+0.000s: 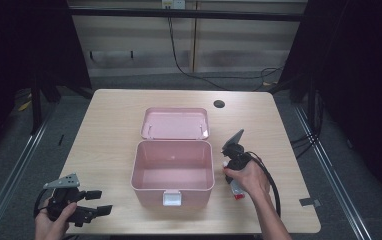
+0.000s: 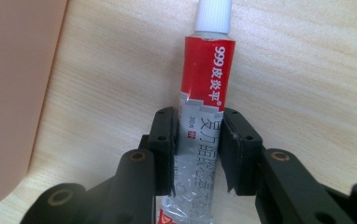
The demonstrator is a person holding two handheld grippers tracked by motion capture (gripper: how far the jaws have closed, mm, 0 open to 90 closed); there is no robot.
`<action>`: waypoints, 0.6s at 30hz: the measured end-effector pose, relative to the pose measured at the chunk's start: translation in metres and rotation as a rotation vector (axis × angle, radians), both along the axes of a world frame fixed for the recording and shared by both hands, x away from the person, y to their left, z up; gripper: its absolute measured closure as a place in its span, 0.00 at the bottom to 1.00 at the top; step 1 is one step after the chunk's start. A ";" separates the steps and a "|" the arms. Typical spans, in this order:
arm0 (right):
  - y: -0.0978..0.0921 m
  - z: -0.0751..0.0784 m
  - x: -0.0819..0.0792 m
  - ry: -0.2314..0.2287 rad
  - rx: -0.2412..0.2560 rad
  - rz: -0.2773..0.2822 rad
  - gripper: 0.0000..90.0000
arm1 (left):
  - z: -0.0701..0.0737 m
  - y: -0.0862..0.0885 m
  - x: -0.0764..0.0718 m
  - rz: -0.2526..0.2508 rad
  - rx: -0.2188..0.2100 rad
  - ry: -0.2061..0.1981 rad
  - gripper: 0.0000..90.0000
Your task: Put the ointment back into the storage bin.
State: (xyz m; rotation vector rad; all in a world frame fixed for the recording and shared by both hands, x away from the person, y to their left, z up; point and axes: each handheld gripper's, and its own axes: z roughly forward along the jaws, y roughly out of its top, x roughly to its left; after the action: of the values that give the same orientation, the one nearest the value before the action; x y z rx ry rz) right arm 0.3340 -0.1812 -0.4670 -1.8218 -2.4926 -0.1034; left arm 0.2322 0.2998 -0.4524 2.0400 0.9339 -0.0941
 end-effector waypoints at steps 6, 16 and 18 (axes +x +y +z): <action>0.005 0.000 -0.001 -0.004 -0.044 0.023 0.78 | 0.000 0.000 0.000 -0.004 0.001 0.000 0.24; 0.003 0.000 0.001 0.012 -0.026 0.041 0.79 | 0.000 0.000 0.000 -0.004 0.003 0.001 0.24; 0.003 0.000 0.001 0.018 -0.023 0.044 0.79 | 0.000 0.000 0.000 -0.001 0.002 0.001 0.24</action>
State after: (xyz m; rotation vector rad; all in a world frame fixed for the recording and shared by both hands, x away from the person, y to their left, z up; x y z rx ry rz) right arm 0.3346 -0.1781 -0.4667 -1.7674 -2.5305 -0.0562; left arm 0.2321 0.2996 -0.4526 2.0423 0.9333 -0.0950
